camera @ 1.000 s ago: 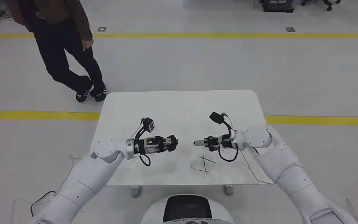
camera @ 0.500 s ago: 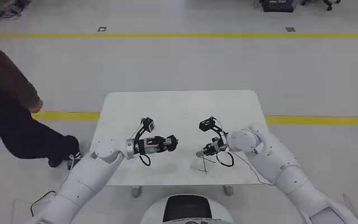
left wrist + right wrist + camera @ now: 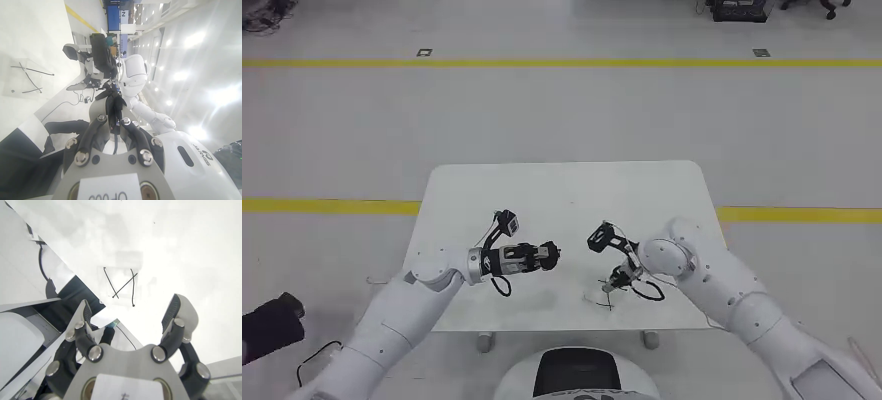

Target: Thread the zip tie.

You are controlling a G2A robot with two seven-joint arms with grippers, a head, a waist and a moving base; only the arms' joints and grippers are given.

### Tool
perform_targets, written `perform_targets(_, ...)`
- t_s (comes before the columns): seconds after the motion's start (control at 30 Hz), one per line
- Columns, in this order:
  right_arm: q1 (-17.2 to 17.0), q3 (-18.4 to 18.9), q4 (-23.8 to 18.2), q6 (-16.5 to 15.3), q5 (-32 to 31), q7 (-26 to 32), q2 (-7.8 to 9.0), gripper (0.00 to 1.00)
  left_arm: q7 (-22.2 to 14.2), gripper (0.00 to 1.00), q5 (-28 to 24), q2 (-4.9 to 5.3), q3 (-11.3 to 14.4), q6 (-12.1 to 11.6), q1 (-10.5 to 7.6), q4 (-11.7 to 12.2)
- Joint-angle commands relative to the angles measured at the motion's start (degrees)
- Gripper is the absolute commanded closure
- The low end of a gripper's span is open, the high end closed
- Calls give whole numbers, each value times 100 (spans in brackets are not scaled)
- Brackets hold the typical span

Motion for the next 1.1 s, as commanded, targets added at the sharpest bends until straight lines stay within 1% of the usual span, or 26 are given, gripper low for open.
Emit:
perform_targets(0.0, 59, -145, 58, -161, -14, 22, -38, 0, 0, 100, 0, 0, 0, 0, 0, 0)
perform_targets(0.03, 80, -196, 80, -264, -40, 33, -47, 0, 0, 100, 0, 0, 0, 0, 0, 0)
perform_targets(0.3, 80, -196, 80, -264, -40, 33, -47, 0, 0, 100, 0, 0, 0, 0, 0, 0)
perform_targets(0.33, 52, -201, 96, -280, -32, -38, -47, 0, 0, 100, 0, 0, 0, 0, 0, 0)
perform_targets(0.47, 67, -232, 266, -556, 31, -131, -49, 0, 0, 100, 0, 0, 0, 0, 0, 0)
perform_targets(0.6, 178, -425, 287, -556, 179, -197, -39, 0, 0, 100, 0, 0, 0, 0, 0, 0)
perform_targets(0.67, 256, -619, 242, -556, 147, -281, -12, 0, 0, 100, 0, 0, 0, 0, 0, 0)
perform_targets(0.9, 244, -620, 242, -548, 140, -316, -13, 0, 0, 100, 0, 0, 0, 0, 0, 0)
perform_targets(0.97, 193, -665, 206, -555, -9, -418, -12, 0, 0, 100, 0, 0, 0, 0, 0, 0)
perform_targets(1.07, 165, -725, 115, -512, -181, -374, -14, 0, 0, 100, 0, 0, 0, 0, 0, 0)
